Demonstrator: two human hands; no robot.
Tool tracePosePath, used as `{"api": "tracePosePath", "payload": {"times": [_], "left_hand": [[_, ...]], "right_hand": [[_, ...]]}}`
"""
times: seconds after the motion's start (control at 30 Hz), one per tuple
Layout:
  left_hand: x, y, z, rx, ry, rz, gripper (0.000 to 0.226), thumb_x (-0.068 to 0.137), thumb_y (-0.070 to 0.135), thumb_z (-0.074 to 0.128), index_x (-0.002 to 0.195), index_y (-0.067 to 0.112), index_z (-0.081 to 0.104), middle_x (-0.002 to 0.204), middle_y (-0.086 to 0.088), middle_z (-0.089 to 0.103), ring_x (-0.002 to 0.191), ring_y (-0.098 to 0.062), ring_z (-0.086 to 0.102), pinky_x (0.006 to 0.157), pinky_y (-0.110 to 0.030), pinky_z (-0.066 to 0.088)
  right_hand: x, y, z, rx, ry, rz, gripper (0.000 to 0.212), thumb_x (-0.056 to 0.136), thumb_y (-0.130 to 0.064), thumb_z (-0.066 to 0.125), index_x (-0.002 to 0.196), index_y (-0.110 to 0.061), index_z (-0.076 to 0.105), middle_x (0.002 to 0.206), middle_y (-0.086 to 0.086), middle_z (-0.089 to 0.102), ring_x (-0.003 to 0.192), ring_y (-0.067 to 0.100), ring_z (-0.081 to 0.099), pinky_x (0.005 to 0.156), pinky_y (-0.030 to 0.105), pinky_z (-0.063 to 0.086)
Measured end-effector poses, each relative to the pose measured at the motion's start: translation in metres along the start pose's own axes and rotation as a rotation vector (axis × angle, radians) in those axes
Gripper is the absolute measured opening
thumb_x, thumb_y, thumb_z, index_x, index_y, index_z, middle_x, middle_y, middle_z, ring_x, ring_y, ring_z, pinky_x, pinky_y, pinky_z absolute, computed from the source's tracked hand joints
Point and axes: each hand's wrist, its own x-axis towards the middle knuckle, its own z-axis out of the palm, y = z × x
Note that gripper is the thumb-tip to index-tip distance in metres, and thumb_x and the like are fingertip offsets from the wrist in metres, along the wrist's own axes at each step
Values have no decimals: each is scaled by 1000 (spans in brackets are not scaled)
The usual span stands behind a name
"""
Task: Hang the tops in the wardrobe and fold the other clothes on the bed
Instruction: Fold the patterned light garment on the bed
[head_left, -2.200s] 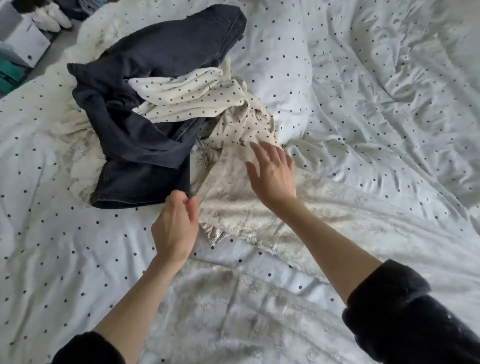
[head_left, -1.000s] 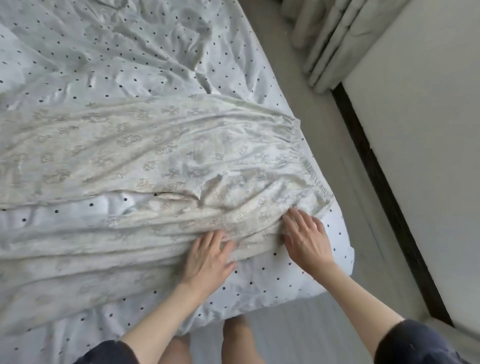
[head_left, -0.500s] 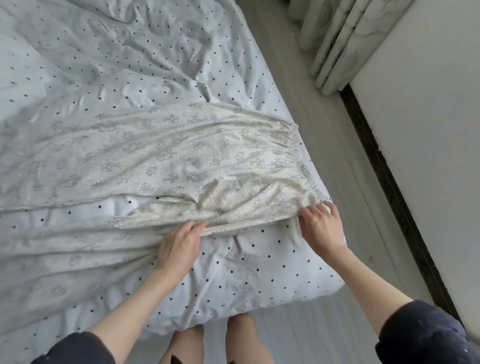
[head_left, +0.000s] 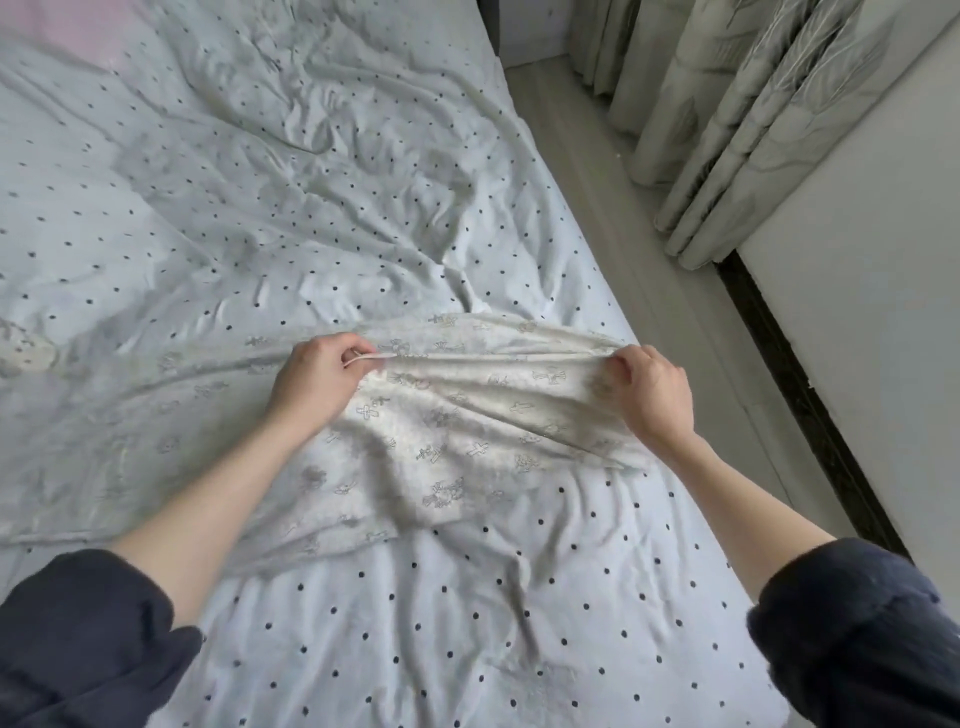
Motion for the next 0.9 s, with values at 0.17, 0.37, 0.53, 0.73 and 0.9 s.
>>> {"api": "tracePosePath", "payload": {"times": [0.17, 0.37, 0.53, 0.73, 0.9], "left_hand": [[56, -5, 22, 76, -38, -19, 17, 89, 33, 63, 94, 18, 70, 81, 1, 62, 78, -23, 56, 66, -32, 42], [91, -18, 43, 300, -18, 79, 22, 92, 37, 56, 94, 19, 69, 86, -10, 69, 83, -34, 62, 60, -33, 38], [100, -25, 53, 318, -39, 91, 23, 91, 39, 58, 95, 19, 68, 92, -10, 70, 84, -34, 63, 61, -31, 35], [86, -30, 42, 274, -10, 130, 25, 89, 33, 61, 107, 14, 59, 103, -4, 66, 93, -28, 61, 64, -33, 41], [47, -59, 7, 325, 80, 85, 11, 88, 21, 63, 95, 11, 63, 93, -8, 63, 87, -28, 57, 67, -35, 41]], "right_hand": [[53, 2, 38, -85, -48, 107, 25, 91, -7, 41, 100, -7, 64, 101, 13, 61, 92, 34, 56, 87, 41, 32], [89, 9, 73, -8, -114, 270, 26, 96, -13, 35, 104, -7, 59, 109, 11, 59, 99, 33, 53, 88, 40, 29], [91, 3, 90, -124, -106, 344, 25, 93, -12, 40, 110, -9, 58, 115, 12, 56, 111, 31, 45, 93, 41, 27], [70, -41, 90, -106, -22, 241, 39, 94, -17, 42, 132, -11, 45, 143, 11, 39, 137, 26, 27, 114, 51, 7], [29, -124, 100, 40, -138, -90, 43, 99, -24, 37, 141, -15, 37, 154, 8, 27, 145, 24, 14, 115, 51, -2]]}}
